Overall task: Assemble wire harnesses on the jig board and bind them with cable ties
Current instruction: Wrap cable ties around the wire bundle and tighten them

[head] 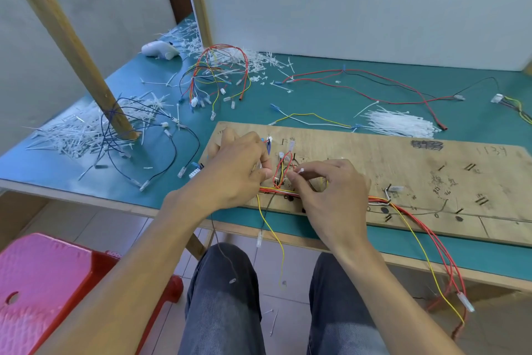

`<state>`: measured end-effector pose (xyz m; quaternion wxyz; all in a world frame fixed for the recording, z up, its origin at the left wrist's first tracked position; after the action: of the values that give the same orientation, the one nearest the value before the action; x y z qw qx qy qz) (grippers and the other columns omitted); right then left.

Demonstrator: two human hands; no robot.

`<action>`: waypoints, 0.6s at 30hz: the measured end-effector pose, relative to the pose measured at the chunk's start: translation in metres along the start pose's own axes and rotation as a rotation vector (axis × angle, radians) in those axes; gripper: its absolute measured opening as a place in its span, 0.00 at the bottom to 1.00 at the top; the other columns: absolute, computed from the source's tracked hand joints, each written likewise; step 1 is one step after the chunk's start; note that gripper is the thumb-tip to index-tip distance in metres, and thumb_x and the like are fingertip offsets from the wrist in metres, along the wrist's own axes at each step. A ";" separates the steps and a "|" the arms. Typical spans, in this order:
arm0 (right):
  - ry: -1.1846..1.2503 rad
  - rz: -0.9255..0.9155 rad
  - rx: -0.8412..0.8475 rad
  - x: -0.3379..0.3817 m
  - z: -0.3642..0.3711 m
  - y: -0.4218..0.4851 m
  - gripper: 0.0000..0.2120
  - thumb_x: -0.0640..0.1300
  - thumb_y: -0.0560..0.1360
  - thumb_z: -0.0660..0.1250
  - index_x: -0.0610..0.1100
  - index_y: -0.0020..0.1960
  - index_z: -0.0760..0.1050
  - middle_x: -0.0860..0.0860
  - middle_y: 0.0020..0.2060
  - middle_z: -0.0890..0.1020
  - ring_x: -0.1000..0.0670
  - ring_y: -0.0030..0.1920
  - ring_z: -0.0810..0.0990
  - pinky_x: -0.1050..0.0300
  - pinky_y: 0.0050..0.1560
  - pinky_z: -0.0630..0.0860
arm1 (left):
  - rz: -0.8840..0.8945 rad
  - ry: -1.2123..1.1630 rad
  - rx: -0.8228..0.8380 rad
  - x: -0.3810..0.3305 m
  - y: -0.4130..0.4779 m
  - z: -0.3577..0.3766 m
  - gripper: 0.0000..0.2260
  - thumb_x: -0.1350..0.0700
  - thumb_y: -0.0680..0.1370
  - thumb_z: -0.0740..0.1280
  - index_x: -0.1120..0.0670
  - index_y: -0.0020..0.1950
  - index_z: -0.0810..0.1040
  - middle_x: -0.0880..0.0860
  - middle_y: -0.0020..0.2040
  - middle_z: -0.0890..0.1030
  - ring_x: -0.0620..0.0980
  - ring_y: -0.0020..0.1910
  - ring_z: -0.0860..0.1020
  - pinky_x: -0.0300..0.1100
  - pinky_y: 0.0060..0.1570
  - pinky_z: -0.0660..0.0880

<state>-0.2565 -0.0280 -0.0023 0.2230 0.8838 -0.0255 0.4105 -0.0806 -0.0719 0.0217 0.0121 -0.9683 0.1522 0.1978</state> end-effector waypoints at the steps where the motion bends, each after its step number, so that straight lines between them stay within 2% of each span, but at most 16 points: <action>1: -0.017 -0.008 -0.003 0.001 0.001 0.000 0.05 0.59 0.75 0.76 0.59 0.47 0.86 0.63 0.41 0.82 0.55 0.56 0.78 0.46 0.59 0.67 | 0.024 -0.037 0.000 -0.001 -0.002 -0.002 0.06 0.52 0.82 0.70 0.45 0.45 0.78 0.41 0.54 0.76 0.49 0.59 0.64 0.49 0.55 0.59; 4: -0.090 -0.051 0.005 0.005 0.005 -0.001 0.05 0.59 0.75 0.76 0.59 0.49 0.86 0.62 0.42 0.82 0.56 0.56 0.77 0.49 0.54 0.59 | 0.100 -0.110 -0.034 -0.009 -0.005 -0.007 0.06 0.54 0.82 0.70 0.46 0.46 0.78 0.39 0.48 0.76 0.48 0.55 0.68 0.48 0.59 0.64; 7: -0.124 -0.075 0.009 0.006 0.007 -0.002 0.07 0.59 0.76 0.75 0.59 0.50 0.86 0.61 0.41 0.83 0.54 0.55 0.77 0.48 0.53 0.60 | 0.178 -0.117 -0.096 -0.018 -0.010 -0.010 0.05 0.56 0.81 0.71 0.49 0.46 0.79 0.39 0.44 0.76 0.45 0.51 0.69 0.45 0.56 0.65; 12: -0.215 -0.137 0.039 0.014 0.012 -0.003 0.05 0.56 0.78 0.73 0.61 0.53 0.86 0.63 0.46 0.85 0.51 0.56 0.76 0.44 0.53 0.63 | 0.303 -0.146 -0.141 -0.026 -0.016 -0.013 0.04 0.63 0.78 0.73 0.56 0.45 0.80 0.50 0.48 0.83 0.53 0.53 0.75 0.49 0.58 0.71; 16: -0.230 -0.149 0.041 0.015 0.013 -0.003 0.05 0.56 0.79 0.72 0.61 0.54 0.86 0.64 0.48 0.85 0.50 0.57 0.75 0.43 0.54 0.64 | 0.390 -0.124 -0.170 -0.029 -0.022 -0.013 0.06 0.67 0.76 0.74 0.58 0.45 0.80 0.51 0.52 0.84 0.54 0.55 0.78 0.49 0.57 0.74; 18: -0.249 -0.161 0.039 0.017 0.014 -0.004 0.06 0.55 0.80 0.70 0.61 0.54 0.85 0.65 0.50 0.85 0.49 0.58 0.74 0.43 0.54 0.64 | 0.398 -0.115 -0.154 -0.028 -0.021 -0.010 0.07 0.68 0.75 0.74 0.58 0.45 0.81 0.52 0.51 0.85 0.54 0.54 0.80 0.52 0.56 0.77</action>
<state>-0.2346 -0.0281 0.0011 0.2333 0.9311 0.0261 0.2791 -0.0945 -0.0443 0.0407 -0.0922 -0.9045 0.3236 0.2621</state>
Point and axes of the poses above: each hand's wrist, its own y-axis towards the middle knuckle, its own z-axis out of the palm, x = y × z, the point moved 9 cm from there along y, towards the middle knuckle
